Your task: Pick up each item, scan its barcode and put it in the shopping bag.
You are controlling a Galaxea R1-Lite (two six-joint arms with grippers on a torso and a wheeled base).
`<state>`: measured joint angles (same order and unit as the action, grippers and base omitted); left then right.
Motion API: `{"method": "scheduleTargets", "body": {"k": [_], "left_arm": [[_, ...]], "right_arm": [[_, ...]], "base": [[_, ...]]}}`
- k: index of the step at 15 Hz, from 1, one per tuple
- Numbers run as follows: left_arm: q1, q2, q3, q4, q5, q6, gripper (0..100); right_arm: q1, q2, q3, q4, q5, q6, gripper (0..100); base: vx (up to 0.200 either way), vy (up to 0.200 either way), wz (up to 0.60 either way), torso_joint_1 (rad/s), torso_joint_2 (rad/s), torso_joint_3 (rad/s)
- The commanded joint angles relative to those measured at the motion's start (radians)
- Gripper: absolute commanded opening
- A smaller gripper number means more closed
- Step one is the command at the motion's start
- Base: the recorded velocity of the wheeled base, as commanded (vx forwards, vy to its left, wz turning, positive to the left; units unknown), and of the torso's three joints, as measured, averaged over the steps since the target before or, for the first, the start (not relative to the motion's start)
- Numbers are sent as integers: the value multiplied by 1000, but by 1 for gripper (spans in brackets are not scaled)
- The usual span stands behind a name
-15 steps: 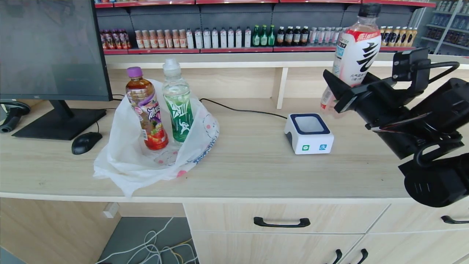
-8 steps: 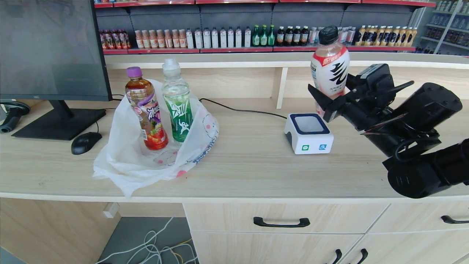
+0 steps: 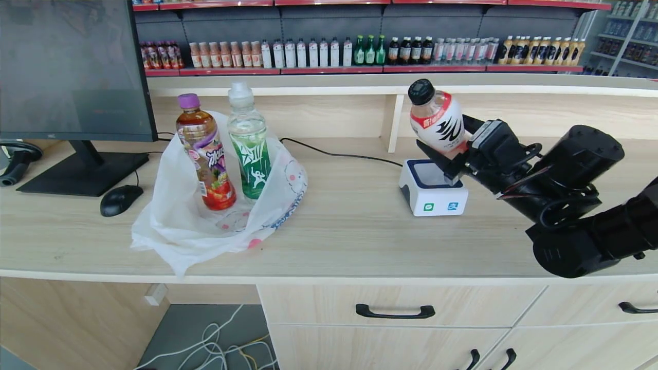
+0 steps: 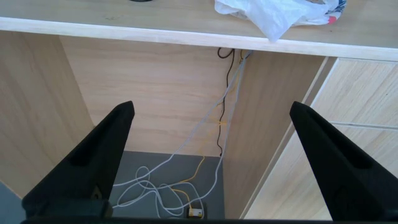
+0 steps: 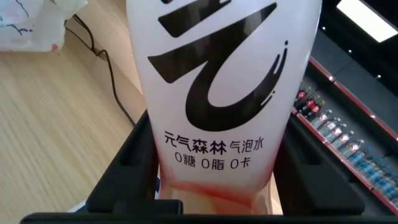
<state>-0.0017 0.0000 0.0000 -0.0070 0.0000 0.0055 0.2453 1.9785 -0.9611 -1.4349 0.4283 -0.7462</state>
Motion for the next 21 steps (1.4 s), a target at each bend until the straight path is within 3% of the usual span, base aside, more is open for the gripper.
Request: {"method": "scheduleTargets", "body": {"k": [1, 13, 21], "left_arm": [[0, 0, 0, -1, 0, -1, 100], [0, 0, 0, 1, 0, -1, 100], [0, 0, 0, 1, 0, -1, 100]], "right_arm": [[0, 40, -16, -1, 12, -21, 0], [-35, 52, -68, 31, 191, -79, 0], [-41, 48, -59, 31, 193, -76, 0]], "base": [[0, 0, 0, 0, 0, 0], [0, 0, 0, 0, 0, 0], [0, 0, 0, 0, 0, 0]]}}
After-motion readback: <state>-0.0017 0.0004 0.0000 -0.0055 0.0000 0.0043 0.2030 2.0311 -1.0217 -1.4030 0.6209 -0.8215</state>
